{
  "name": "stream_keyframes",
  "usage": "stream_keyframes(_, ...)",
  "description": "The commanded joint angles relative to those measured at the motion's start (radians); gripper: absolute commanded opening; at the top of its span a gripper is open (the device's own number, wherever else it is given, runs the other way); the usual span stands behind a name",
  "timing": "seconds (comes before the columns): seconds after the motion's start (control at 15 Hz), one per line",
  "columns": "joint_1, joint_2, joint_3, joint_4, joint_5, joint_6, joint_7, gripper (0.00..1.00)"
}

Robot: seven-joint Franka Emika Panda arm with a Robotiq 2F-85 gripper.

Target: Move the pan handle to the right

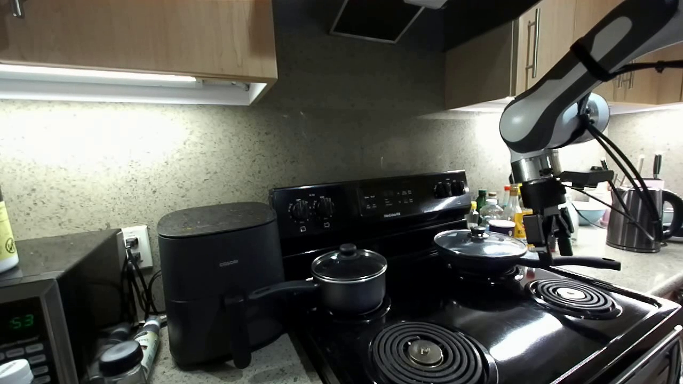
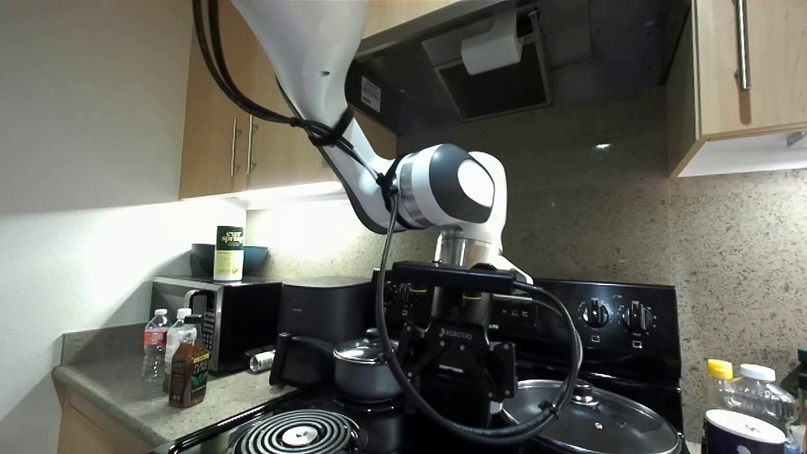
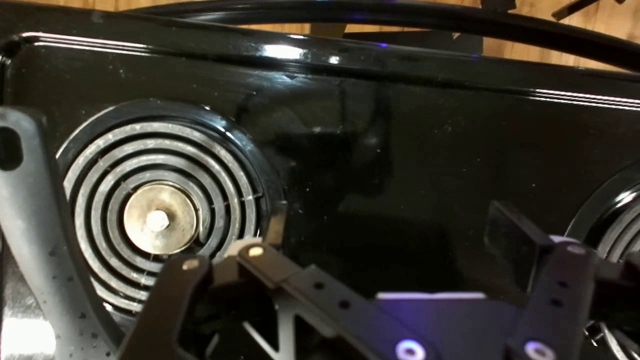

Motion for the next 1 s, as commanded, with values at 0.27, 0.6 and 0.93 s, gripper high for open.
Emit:
stream_keyframes(0.27,-0.091,0.139,-0.042,0.055,0.133,0.048,-0.012,1.0)
stream_keyframes(0.6,-0.124,0.16,-0.042,0.07,0.125,0.067,0.004,1.0)
stream_keyframes(0.93,-0.143,0.212,-0.046,0.11,0.158,0.061,-0.011,1.0)
